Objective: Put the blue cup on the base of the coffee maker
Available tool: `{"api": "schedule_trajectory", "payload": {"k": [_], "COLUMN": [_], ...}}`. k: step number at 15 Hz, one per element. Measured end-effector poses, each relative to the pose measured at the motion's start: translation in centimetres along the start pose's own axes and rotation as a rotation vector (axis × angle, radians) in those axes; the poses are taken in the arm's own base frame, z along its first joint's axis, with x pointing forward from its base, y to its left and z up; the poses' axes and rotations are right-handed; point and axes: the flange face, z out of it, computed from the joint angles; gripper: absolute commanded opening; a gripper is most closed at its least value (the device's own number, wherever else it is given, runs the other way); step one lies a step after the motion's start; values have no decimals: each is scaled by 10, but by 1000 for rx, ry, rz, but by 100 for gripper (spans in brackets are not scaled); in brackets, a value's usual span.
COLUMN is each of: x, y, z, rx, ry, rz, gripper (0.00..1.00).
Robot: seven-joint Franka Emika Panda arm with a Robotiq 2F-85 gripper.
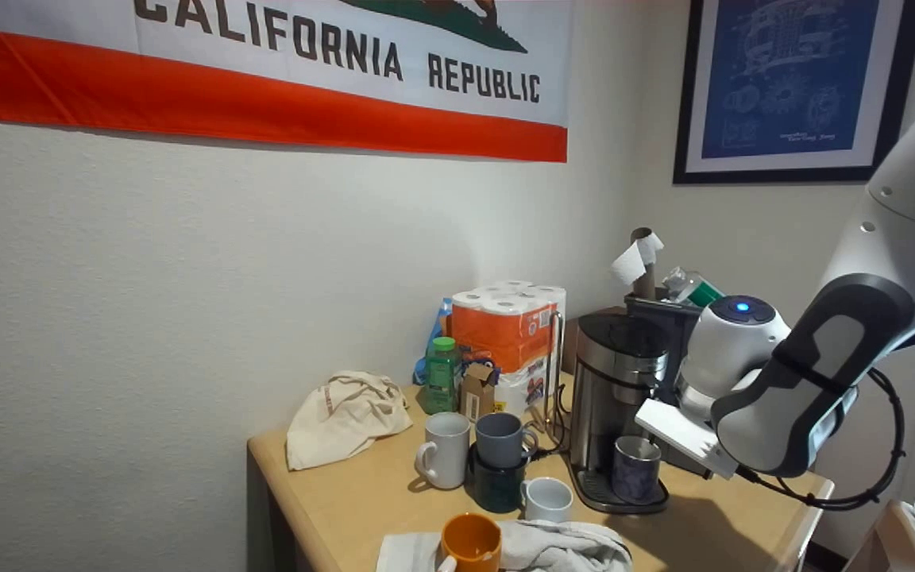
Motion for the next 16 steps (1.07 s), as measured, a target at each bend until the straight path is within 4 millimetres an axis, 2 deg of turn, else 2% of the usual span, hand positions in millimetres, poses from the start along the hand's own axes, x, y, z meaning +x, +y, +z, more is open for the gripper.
{"api": "schedule_trajectory", "payload": {"k": [9,16], "x": [-12,-18], "y": [1,-8], "z": [-25,-48], "rx": [27,32], "ry": [-22,-59], "rz": [-15,-38], "gripper": [100,100]}}
